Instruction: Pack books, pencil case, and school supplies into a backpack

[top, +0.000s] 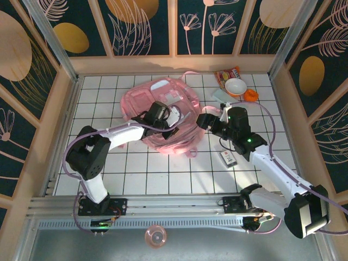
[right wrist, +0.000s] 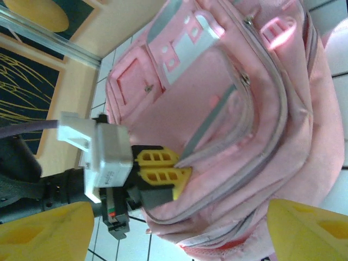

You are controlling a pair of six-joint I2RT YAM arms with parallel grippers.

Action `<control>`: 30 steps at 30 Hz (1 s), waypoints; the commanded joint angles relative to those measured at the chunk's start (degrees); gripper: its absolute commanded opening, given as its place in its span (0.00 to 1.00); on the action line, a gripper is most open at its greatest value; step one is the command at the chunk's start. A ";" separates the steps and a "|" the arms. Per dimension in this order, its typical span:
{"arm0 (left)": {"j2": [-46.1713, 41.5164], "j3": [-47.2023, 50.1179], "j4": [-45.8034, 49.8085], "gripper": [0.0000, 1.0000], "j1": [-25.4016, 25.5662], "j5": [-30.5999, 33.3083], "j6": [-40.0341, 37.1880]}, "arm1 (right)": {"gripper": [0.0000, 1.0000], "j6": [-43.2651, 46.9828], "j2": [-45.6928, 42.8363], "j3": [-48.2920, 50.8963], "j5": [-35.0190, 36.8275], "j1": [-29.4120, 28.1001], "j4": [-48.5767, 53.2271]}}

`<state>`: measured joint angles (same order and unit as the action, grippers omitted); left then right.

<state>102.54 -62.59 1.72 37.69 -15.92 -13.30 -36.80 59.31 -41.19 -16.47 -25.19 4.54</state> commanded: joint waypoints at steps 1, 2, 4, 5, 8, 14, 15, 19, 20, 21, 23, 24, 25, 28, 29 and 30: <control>-1.38 0.46 -5.35 0.35 0.64 -3.10 3.23 | 0.83 5.59 -1.77 -1.13 2.03 -0.17 -2.85; -2.38 0.83 -5.93 0.44 0.60 -3.29 4.33 | 0.83 6.94 -1.82 -1.55 2.14 -0.21 -2.64; -4.01 1.15 -6.78 0.61 0.02 -3.99 7.20 | 0.83 10.40 -1.95 -2.34 2.55 -0.77 -2.32; -6.07 1.15 -6.90 0.66 -0.52 -4.56 8.61 | 0.83 12.22 -1.89 -2.74 2.76 -1.37 -2.14; -9.27 1.62 -7.87 0.77 -3.61 -7.01 14.96 | 0.83 20.37 -0.41 -5.27 3.73 -4.24 0.29; -17.52 6.52 -10.59 0.87 -10.80 -3.67 26.74 | 0.83 43.10 8.99 -13.59 13.75 -16.63 11.21; -18.70 8.18 -10.46 0.88 -12.05 -2.74 28.35 | 0.84 46.58 11.66 -15.32 15.54 -18.74 13.10; -22.14 13.40 -9.70 0.90 -18.32 -1.83 34.76 | 0.86 54.78 22.98 -21.16 20.02 -24.14 16.55; -22.89 14.64 -9.46 0.90 -19.68 -1.90 35.73 | 0.87 56.16 25.41 -22.35 20.16 -24.81 16.50; -23.83 16.17 -9.45 0.91 -21.21 -2.16 36.70 | 0.88 57.54 28.35 -23.67 20.45 -25.45 16.27; -25.92 18.65 -9.45 0.91 -23.37 -2.17 37.91 | 0.90 59.44 33.64 -25.93 21.32 -26.25 15.53; -26.93 19.74 -9.62 0.91 -24.17 -1.97 38.29 | 0.91 60.18 36.35 -27.12 21.95 -26.54 15.34; -27.77 20.65 -9.80 0.92 -24.80 -1.60 38.64 | 0.91 60.71 38.98 -28.04 22.92 -26.78 15.16; -29.14 22.04 -10.28 0.92 -25.74 -0.96 39.29 | 0.92 61.38 44.94 -29.88 25.70 -26.98 14.77; -29.15 22.22 -10.37 0.92 -25.88 -0.82 39.46 | 0.92 61.41 46.51 -29.99 26.80 -26.93 14.43; -29.09 22.41 -10.54 0.92 -25.87 -0.69 39.81 | 0.90 61.48 47.95 -29.94 27.99 -26.93 13.93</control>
<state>74.65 -40.80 -7.33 12.19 -17.23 23.94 21.76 104.60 -69.54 5.91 -51.88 17.96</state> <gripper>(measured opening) 0.920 0.906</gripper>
